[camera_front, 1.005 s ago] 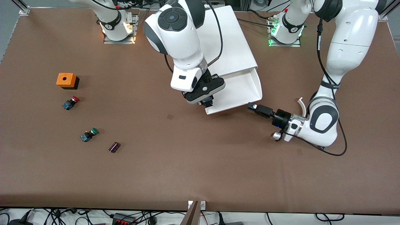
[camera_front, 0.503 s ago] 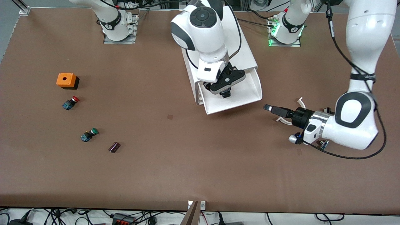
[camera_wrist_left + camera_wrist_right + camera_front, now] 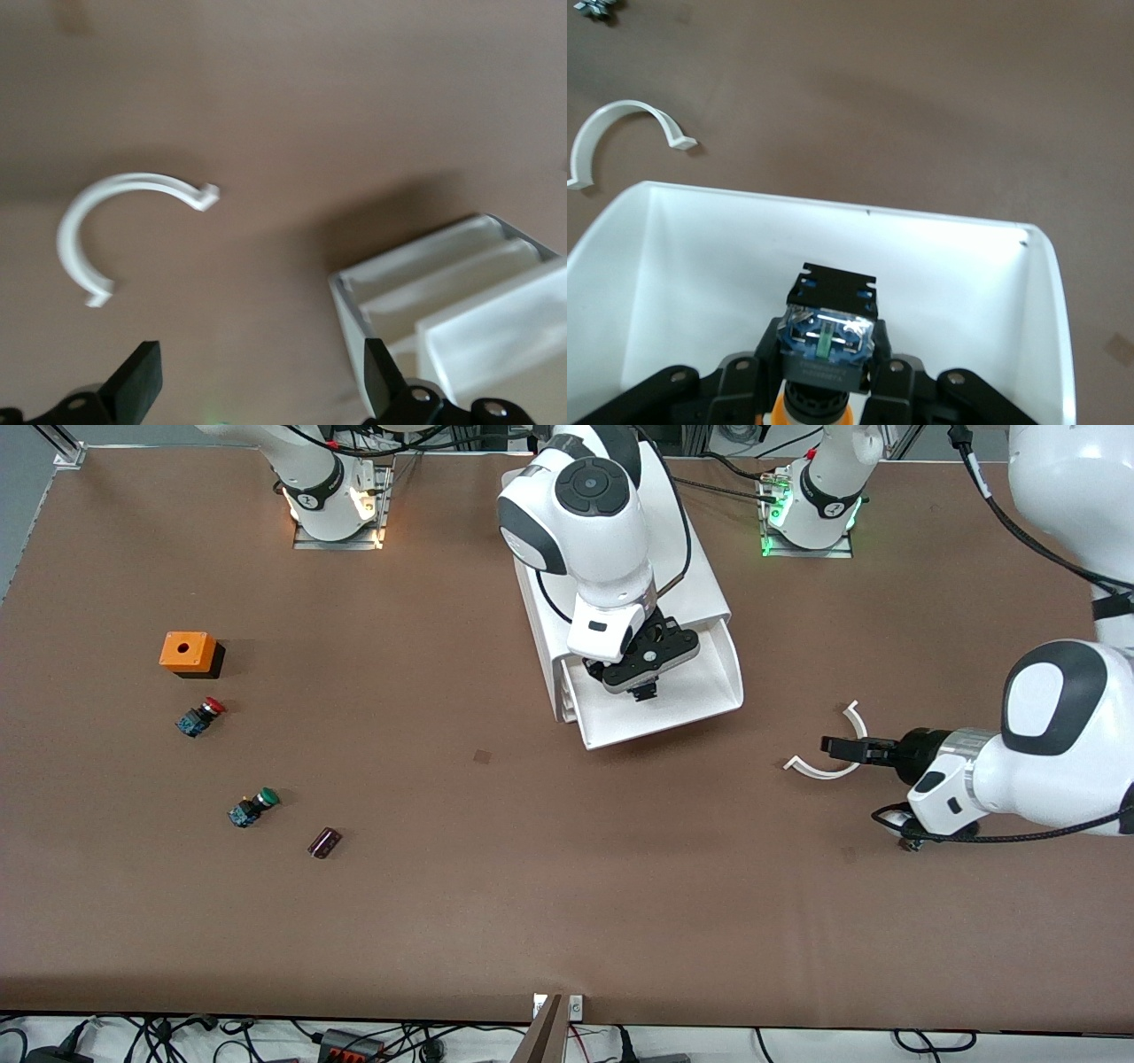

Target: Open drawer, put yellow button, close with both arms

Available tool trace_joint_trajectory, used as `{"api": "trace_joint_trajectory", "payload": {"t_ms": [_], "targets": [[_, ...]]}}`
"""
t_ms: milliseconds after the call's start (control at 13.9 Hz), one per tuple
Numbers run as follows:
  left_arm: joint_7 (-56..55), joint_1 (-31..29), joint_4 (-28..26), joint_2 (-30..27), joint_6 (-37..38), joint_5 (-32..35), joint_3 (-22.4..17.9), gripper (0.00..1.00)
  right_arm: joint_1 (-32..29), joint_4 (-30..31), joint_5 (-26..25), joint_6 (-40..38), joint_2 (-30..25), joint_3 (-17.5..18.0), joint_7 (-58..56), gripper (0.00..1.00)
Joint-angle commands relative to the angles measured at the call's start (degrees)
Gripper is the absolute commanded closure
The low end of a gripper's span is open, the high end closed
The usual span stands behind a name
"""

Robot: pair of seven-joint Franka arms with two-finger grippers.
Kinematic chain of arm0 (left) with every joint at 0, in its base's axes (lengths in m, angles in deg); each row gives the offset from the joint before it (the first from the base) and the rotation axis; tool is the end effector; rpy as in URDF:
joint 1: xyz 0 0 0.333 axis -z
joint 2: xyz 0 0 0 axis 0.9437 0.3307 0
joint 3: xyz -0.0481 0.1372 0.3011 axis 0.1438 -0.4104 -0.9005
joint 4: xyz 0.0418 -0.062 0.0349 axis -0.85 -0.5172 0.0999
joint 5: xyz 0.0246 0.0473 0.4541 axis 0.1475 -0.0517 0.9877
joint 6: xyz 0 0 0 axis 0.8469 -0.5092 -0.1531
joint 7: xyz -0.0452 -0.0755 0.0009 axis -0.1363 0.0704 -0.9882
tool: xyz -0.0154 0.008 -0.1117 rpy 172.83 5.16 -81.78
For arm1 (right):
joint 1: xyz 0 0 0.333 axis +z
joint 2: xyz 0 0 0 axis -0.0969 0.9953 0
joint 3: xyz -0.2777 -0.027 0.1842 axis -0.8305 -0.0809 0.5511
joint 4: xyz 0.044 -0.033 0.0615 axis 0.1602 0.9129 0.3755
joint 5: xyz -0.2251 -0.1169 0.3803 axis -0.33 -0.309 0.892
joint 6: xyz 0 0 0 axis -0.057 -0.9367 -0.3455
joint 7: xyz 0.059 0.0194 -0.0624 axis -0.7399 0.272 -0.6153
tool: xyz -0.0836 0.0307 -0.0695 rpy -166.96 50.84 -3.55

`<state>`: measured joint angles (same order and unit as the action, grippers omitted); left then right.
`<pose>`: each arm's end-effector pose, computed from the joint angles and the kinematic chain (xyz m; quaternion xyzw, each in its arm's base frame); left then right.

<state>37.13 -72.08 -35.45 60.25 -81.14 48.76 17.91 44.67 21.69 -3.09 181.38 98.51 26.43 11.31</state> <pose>0.7520 -0.0567 0.4166 0.9723 -0.0028 -0.1956 0.1280 0.5450 0.6560 0.4281 -0.9749 -0.1908 -0.0721 0.0891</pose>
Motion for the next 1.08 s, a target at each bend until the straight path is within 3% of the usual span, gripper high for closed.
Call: {"api": "trace_joint_trajectory", "payload": {"t_ms": [0, 144, 215, 287, 359, 503, 646, 1005], "targets": [[-1.5, 0.6, 4.5, -1.1, 0.5, 8.2, 0.5, 0.00, -0.2, -1.6, 0.6, -3.8, 1.4, 0.1, 1.8, 1.00], [-1.5, 2.3, 5.2, -3.1, 0.5, 14.9, 0.6, 0.00, 0.0, -1.6, 0.6, -4.0, 1.8, 0.1, 2.6, 1.00], [-1.6, 2.8, 5.4, -3.9, 0.4, 16.3, 0.6, 0.00, 0.0, -1.7, 0.6, -3.5, 2.0, 0.1, 3.2, 0.94], [-1.5, 2.9, 5.6, -5.1, 0.4, 16.3, 0.6, 0.00, 0.0, -1.8, 0.6, -3.2, 2.1, 0.1, 3.3, 0.56], [-1.4, 2.9, 7.0, -5.9, 0.3, 16.3, 0.6, 0.00, -0.1, -1.8, 0.6, -2.5, 2.1, 0.0, 3.3, 0.01], [-1.6, 2.7, 10.9, -5.9, 0.4, 16.3, 0.4, 0.00, -0.2, -1.9, 0.6, -2.0, 2.1, -0.1, 3.4, 0.00], [-2.0, 2.7, 10.8, -8.9, 0.3, 16.2, 0.2, 0.00, -0.3, -4.1, 0.6, -2.6, 1.9, 0.0, 6.1, 0.00], [-5.6, 2.7, 1.7, -15.5, -1.8, 15.0, -0.2, 0.00, -2.7, -5.5, 0.5, -8.1, -0.5, -0.7, 8.2, 0.00]]}}
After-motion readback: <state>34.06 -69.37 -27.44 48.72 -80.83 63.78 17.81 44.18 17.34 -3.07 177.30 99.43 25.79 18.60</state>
